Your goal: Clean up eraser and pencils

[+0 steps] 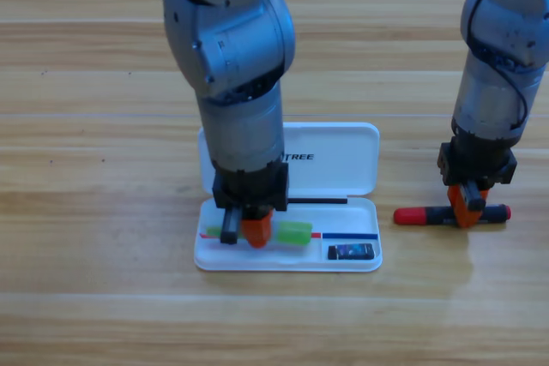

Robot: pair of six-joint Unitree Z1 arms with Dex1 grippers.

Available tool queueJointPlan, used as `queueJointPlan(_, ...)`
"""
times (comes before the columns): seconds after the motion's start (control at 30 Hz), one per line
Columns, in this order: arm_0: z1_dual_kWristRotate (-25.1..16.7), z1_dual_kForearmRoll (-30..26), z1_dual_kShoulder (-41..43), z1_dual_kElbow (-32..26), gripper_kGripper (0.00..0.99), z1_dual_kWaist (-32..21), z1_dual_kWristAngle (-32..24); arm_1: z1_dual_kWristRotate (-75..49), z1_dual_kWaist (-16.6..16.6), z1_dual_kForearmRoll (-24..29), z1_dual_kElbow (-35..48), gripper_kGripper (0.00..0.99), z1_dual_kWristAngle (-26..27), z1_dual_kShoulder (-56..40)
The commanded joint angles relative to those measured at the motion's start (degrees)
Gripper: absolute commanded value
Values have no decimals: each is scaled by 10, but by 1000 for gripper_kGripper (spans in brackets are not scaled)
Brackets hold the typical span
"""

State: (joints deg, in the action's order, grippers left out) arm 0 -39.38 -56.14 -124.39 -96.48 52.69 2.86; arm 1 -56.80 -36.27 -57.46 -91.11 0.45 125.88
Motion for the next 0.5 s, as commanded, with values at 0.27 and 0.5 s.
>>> queueJointPlan(0.27,17,9,-36,-2,0,15,-9,2,-7,-25,30,0,30,-71)
queueJointPlan(0.5,29,8,-40,-1,327,15,-5,3,-11,-30,32,0,30,-81)
